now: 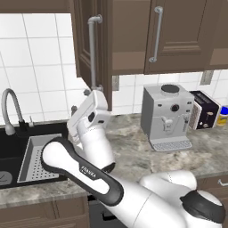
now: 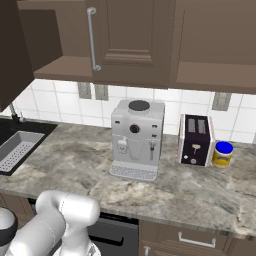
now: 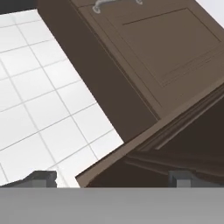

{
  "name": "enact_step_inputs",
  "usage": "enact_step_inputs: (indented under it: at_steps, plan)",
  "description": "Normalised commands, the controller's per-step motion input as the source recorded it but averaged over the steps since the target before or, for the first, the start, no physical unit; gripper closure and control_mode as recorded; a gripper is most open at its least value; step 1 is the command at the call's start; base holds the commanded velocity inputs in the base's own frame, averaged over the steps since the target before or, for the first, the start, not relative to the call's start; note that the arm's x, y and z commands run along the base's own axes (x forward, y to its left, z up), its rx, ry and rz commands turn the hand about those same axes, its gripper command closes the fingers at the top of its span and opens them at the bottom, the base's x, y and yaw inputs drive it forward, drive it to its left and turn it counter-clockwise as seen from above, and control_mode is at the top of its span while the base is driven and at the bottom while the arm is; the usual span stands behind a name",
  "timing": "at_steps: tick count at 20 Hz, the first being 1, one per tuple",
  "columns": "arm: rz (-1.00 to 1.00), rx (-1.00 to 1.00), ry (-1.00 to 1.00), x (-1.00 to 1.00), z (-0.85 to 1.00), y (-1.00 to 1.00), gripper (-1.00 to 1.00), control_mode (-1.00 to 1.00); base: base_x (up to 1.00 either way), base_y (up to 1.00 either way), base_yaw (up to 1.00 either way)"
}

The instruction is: Close all open cabinet doors.

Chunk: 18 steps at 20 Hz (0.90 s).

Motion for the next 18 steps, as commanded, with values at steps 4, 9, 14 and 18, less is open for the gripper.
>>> enact_step_inputs:
  at_steps: [4,9,14,18]
  plan:
    - [-0.22,0.00,0.05,0.05,0.00,0.00,-1.00,-1.00,0.00,0.00,0.00]
    - [-0.23,0.02,0.05,0.09,0.04,-0.03,-1.00,-1.00,0.00,0.00,0.00]
    - [-0.22,0.05,0.05,0.09,0.10,-0.13,-1.00,-1.00,0.00,0.00,0.00]
    - [-0.20,0.06,0.05,0.08,0.13,-0.18,-1.00,-1.00,0.00,0.00,0.00]
